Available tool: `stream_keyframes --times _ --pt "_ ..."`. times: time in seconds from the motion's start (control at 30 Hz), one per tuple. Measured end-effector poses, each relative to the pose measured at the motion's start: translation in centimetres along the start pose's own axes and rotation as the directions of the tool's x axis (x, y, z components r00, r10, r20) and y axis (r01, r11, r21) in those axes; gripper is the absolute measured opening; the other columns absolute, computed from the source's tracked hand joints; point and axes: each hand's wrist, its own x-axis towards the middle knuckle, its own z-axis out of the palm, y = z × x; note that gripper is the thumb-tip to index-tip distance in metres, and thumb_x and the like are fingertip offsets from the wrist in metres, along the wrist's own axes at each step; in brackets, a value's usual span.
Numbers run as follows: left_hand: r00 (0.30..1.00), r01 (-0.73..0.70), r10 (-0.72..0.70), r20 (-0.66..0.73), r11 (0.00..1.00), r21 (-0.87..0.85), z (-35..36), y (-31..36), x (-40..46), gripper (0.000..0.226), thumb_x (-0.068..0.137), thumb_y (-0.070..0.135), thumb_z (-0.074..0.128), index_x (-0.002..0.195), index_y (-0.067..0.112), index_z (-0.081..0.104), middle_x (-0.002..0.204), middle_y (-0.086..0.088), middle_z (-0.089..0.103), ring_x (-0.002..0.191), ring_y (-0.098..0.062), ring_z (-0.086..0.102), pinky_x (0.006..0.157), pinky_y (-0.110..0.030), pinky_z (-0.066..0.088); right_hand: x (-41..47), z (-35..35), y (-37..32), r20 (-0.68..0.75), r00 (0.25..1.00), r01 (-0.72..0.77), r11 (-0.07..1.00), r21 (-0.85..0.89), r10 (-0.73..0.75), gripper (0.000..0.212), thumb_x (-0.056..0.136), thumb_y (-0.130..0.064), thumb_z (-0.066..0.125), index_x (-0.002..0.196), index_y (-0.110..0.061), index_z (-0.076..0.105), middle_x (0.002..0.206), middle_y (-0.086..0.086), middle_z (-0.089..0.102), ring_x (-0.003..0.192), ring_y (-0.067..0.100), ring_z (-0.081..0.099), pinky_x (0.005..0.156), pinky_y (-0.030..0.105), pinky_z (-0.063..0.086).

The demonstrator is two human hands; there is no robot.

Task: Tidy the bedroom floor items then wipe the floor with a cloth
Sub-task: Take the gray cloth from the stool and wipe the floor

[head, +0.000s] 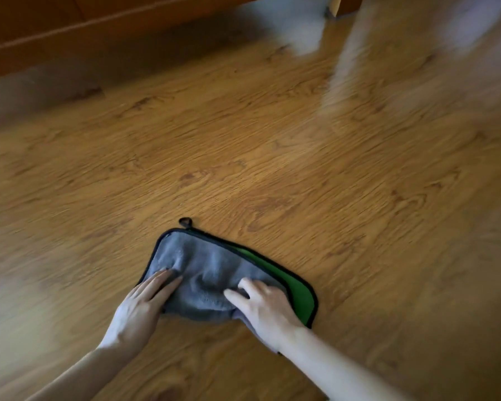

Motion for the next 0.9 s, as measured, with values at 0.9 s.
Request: stream_keyframes --times 0.9 --pt "0.876 -0.362 0.297 0.38 0.925 0.112 1.9 31.5 31.1 0.074 0.094 0.006 0.043 0.15 0.021 -0.003 0.158 -0.001 -0.002 0.145 -0.014 0.006 0.102 -0.019 0.039 -9.5 -13.0 31.7 -0.181 0.631 -0.774 0.629 -0.074 0.755 0.045 0.054 -0.013 0.086 0.095 -0.02 0.068 0.081 -0.001 0.058 0.066 0.021 0.061 0.045 0.033 0.05"
